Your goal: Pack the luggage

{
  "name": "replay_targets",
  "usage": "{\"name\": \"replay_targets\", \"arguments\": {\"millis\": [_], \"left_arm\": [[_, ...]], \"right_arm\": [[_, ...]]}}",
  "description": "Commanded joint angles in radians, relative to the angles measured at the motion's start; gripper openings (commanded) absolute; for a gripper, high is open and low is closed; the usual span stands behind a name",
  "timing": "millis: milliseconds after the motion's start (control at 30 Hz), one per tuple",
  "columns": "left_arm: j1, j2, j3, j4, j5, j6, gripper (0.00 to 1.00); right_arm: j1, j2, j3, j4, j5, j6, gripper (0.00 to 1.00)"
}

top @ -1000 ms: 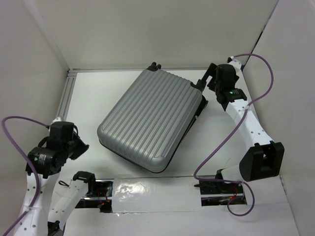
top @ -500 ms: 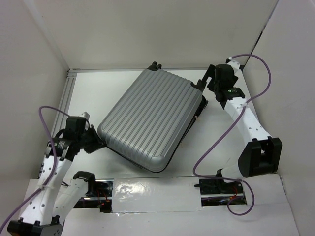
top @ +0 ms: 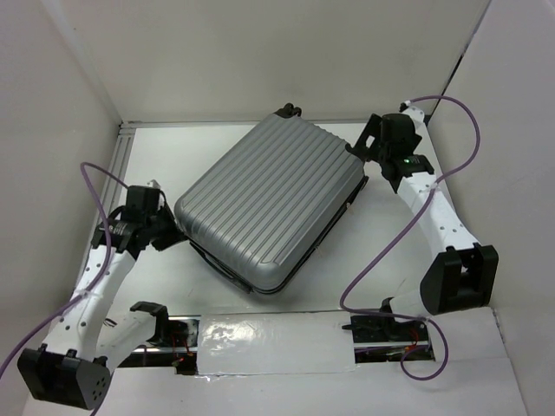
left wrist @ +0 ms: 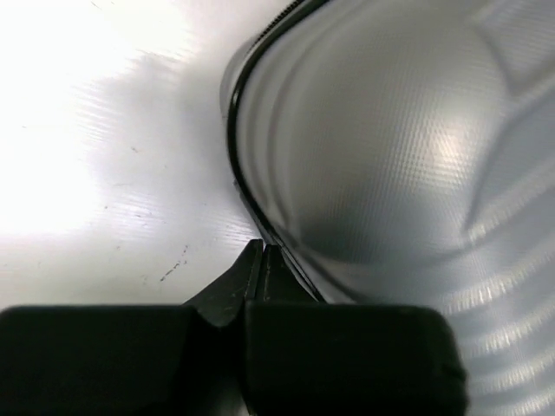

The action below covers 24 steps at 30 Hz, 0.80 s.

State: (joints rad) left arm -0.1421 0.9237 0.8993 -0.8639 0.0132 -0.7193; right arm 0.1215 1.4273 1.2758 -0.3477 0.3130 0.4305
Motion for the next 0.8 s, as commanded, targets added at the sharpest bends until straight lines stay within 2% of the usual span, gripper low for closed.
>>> {"name": "replay_targets", "arguments": {"millis": [0,33,100,133,167,267,300,400,467,533,667,767], "left_arm": [[-0.002,-0.094,0.02,-0.027,-0.064,-0.04,0.08],[-0.002,-0.133,0.009,-0.05,-0.064,-0.052,0.15],[-0.002,-0.167,-0.037,-0.111,-0.064,-0.113,0.36],[-0.026,-0.195,-0.037,-0.125,-0.064,-0.132,0.59],[-0.027,-0.212,-0.057,-0.126,-0.024,-0.156,0.64],[-0.039,-0.255,-0.095,-0.136,-0.024,-0.232,0.74],[-0.039,-0.267,-0.13,-0.15,-0.024,-0.255,0.8],[-0.05,-0.276,-0.163,-0.117,0.01,-0.301,0.77],[-0.05,-0.243,-0.209,-0.057,0.066,-0.301,0.77],[-0.05,-0.214,-0.244,-0.014,0.067,-0.301,0.74],[-0.093,-0.157,-0.279,0.1,0.105,-0.287,0.73],[-0.14,-0.138,-0.29,0.158,0.096,-0.33,0.73]], "right_arm": [[-0.006,-0.054,0.016,0.003,0.024,-0.01,0.99],[-0.006,-0.054,0.016,0.003,0.024,-0.001,0.99],[-0.006,-0.064,0.007,0.003,0.015,-0.001,0.99],[-0.006,-0.064,-0.003,0.012,0.015,-0.001,0.99],[-0.006,-0.073,-0.003,0.012,0.015,0.01,0.99],[-0.006,-0.082,-0.026,0.012,0.015,0.019,0.99],[-0.006,-0.094,-0.026,0.012,0.015,0.031,0.99],[-0.006,-0.114,-0.058,0.036,0.015,0.042,0.99],[-0.006,-0.114,-0.058,0.036,0.015,0.042,0.99],[-0.006,-0.123,-0.058,0.036,0.027,0.042,0.99],[-0.006,-0.123,-0.058,0.027,0.037,0.051,0.99],[-0.016,-0.123,-0.067,0.027,0.025,0.051,0.99]]}}
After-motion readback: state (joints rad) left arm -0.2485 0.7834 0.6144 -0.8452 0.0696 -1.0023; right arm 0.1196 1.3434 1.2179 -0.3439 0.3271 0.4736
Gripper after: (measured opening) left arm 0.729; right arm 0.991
